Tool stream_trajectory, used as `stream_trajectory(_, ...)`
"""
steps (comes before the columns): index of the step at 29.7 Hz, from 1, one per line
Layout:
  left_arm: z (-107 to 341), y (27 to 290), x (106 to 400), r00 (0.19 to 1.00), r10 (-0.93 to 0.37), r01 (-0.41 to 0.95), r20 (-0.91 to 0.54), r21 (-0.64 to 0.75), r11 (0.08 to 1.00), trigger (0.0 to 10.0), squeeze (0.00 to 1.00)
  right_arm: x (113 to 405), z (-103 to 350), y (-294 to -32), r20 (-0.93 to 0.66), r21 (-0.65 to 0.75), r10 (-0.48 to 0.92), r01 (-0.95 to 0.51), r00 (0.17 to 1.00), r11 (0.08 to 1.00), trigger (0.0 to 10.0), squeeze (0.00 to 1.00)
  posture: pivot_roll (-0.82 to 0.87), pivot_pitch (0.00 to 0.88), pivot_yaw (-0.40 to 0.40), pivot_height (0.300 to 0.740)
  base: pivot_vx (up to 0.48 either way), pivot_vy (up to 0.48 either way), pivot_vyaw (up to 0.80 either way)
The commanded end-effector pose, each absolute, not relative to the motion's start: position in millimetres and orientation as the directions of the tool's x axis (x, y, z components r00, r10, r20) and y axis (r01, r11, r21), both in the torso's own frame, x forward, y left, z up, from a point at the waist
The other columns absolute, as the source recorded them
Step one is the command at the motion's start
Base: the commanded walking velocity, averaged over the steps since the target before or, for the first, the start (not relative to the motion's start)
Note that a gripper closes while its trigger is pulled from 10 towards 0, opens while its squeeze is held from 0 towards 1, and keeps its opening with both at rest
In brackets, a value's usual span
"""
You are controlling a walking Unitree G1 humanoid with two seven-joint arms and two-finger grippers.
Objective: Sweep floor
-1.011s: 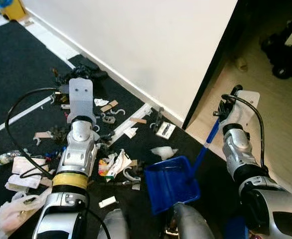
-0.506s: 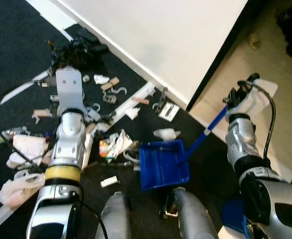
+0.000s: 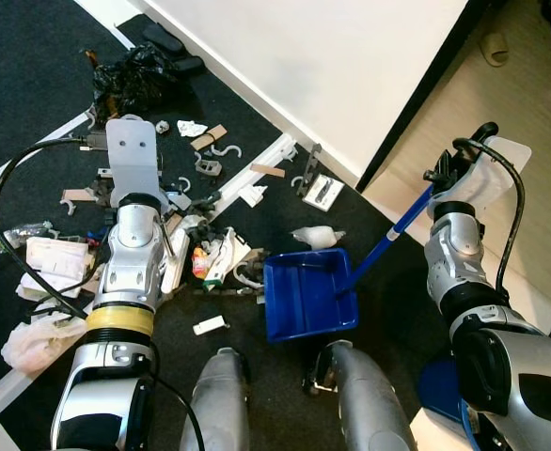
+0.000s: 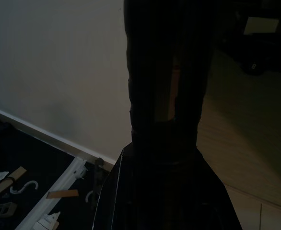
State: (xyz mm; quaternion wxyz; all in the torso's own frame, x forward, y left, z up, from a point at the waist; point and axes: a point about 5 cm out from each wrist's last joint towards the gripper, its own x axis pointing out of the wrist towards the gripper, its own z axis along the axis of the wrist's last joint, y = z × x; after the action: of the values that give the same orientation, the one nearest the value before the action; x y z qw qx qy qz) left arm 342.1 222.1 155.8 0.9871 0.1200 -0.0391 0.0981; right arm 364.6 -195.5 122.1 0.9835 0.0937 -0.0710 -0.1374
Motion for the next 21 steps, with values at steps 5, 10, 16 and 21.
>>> stream_trajectory(5, 158, 208, 342, 0.983, 0.121, -0.150, 0.136, 0.230, 0.961, 10.0, 0.00, 355, 112, -177, 0.157, 0.208, -0.289, 0.254, 0.944, 0.945, 10.0, 0.00, 0.16, 0.347, -0.049, 0.740, 0.000, 0.000, 0.00)
stream_trajectory(10, 155, 204, 341, 0.986, 0.105, -0.134, 0.129, 0.244, 0.960, 10.0, 0.00, 350, 101, -168, 0.134, 0.120, -0.244, 0.229, 0.960, 0.966, 10.0, 0.00, 0.15, 0.352, -0.048, 0.740, 0.000, 0.000, 0.00)
stream_trajectory(16, 151, 199, 340, 0.989, 0.097, -0.123, 0.116, 0.245, 0.962, 10.0, 0.00, 336, 69, -172, -0.016, 0.018, -0.292, 0.293, 0.956, 0.956, 10.0, 0.00, 0.15, 0.345, -0.049, 0.740, 0.000, 0.000, 0.00)
stream_trajectory(21, 150, 197, 340, 0.989, 0.092, -0.118, 0.113, 0.242, 0.963, 10.0, 0.00, 328, 62, -171, -0.005, 0.006, -0.281, 0.281, 0.960, 0.960, 10.0, 0.00, 0.15, 0.346, -0.049, 0.740, 0.000, 0.000, 0.00)
